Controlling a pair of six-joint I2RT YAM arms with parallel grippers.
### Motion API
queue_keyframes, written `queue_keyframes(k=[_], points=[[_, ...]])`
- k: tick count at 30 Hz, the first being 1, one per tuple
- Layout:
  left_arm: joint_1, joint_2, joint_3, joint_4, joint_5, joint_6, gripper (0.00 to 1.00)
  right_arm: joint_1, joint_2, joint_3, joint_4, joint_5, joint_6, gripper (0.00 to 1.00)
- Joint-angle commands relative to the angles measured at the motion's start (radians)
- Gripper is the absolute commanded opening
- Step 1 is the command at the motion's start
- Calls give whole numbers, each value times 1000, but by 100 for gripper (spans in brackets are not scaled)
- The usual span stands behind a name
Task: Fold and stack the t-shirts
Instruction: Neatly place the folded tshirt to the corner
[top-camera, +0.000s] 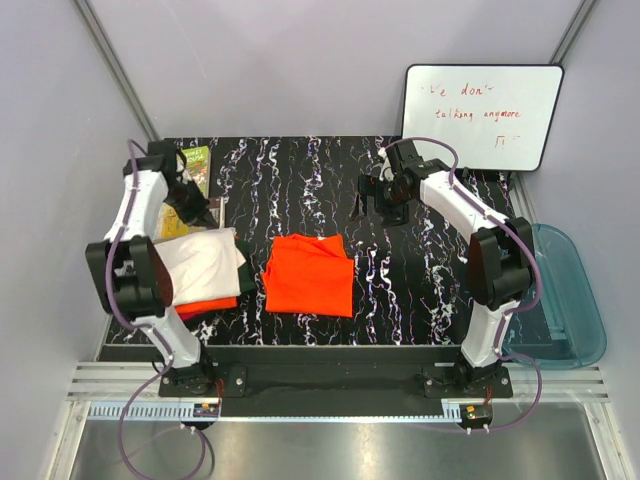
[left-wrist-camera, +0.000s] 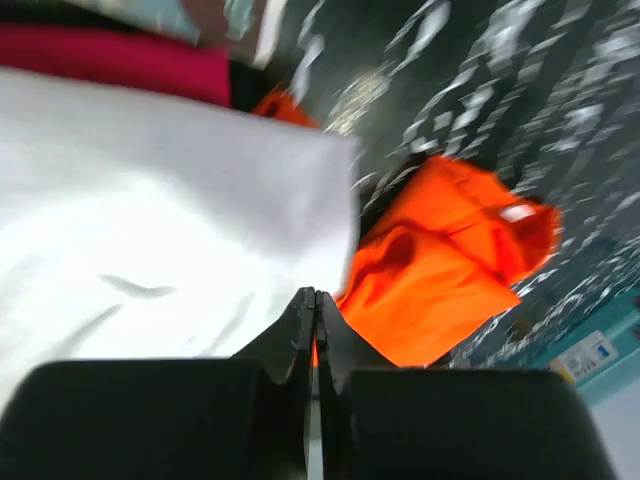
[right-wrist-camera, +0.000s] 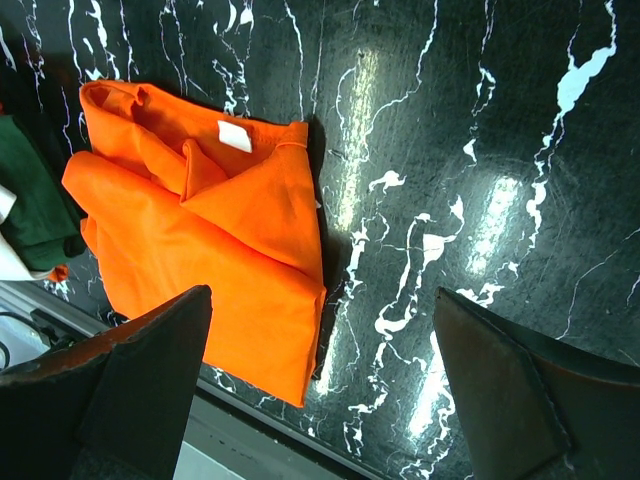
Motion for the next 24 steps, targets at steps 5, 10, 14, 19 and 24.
queue_keyframes(k=[5, 10, 14, 19, 24], points=[[48, -157, 21, -117, -223, 68, 0, -8, -33, 16, 3, -41, -15, 100], [163, -217, -147, -119, -191, 46, 0, -6, -24, 23, 3, -47, -23, 100], [257, -260, -351, -31, -12, 30, 0, -6, -24, 10, 7, -49, -29, 100], [302, -269, -511, 43, 155, 2, 0, -6, -30, -11, 11, -49, -32, 100], [302, -299, -568, 90, 151, -13, 0, -6, -30, -19, 14, -52, -33, 100]])
